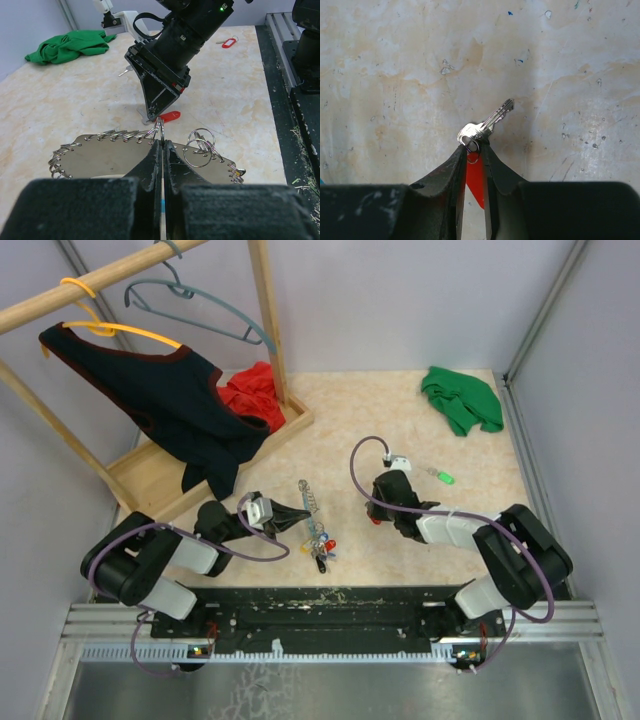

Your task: Put the keys on the keyring

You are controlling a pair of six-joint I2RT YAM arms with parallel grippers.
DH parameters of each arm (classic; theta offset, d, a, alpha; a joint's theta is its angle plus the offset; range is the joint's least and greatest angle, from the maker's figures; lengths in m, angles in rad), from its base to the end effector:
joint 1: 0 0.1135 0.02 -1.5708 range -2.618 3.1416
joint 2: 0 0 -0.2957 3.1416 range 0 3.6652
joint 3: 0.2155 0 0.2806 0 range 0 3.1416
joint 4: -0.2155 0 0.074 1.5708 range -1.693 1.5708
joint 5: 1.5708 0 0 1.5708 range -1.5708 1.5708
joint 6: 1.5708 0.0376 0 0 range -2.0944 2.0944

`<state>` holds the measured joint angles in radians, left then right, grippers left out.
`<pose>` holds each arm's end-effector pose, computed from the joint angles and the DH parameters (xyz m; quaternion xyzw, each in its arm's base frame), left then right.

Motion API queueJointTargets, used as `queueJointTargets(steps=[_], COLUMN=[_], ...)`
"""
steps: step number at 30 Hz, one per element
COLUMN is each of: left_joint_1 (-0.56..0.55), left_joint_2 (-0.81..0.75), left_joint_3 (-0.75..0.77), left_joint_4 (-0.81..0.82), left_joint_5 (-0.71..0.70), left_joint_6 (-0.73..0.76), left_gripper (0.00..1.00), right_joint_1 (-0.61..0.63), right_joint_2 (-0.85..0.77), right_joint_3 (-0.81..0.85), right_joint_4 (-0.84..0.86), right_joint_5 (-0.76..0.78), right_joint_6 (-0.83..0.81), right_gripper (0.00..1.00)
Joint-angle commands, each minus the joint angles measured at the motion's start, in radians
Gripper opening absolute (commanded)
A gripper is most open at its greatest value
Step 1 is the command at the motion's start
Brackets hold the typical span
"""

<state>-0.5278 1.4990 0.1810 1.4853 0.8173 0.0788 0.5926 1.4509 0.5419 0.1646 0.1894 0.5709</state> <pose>0.1795 -0.1364 0.1747 0.4666 0.4747 -0.4061 0.6261 0.2379 0.1516 0.1526 0.0281 0.9121 0.1473 0.3816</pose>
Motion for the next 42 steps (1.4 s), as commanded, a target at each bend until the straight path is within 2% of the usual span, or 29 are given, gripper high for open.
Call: queueJointTargets(steps=[1, 12, 19, 27, 33, 38, 42], left_joint_1=[-0.001, 0.0, 0.0, -0.001, 0.001, 0.0, 0.0], left_joint_2=[0.001, 0.0, -0.005, -0.012, -0.014, -0.004, 0.044], left_joint_3=[0.024, 0.023, 0.021, 0.011, 0.002, -0.016, -0.028], left_joint_4=[0.072, 0.073, 0.075, 0.078, 0.08, 0.143, 0.226], left_joint_5=[0.019, 0.02, 0.019, 0.021, 0.031, 0.037, 0.04], left_joint_6=[-0.01, -0.012, -0.01, 0.002, 0.045, 0.096, 0.106], left_gripper=[0.0, 0.0, 0.0, 0.0, 0.0, 0.0, 0.0], right_joint_1=[-0.005, -0.005, -0.004, -0.004, -0.003, -0.003, 0.005], right_joint_2=[0.006, -0.018, -0.065, -0.198, -0.317, -0.386, -0.385], right_joint_3=[0.012, 0.028, 0.047, 0.113, 0.139, 0.151, 0.196], right_joint_4=[0.023, -0.012, -0.03, -0.161, -0.197, -0.222, -0.247], right_joint_5=[-0.003, -0.027, -0.067, -0.12, -0.325, -0.431, -0.585], right_joint_6=[-0.011, -0.052, -0.16, -0.361, -0.626, -0.712, -0.809], right_gripper=[0.17, 0.0, 0.0, 0.0, 0.0, 0.0, 0.0])
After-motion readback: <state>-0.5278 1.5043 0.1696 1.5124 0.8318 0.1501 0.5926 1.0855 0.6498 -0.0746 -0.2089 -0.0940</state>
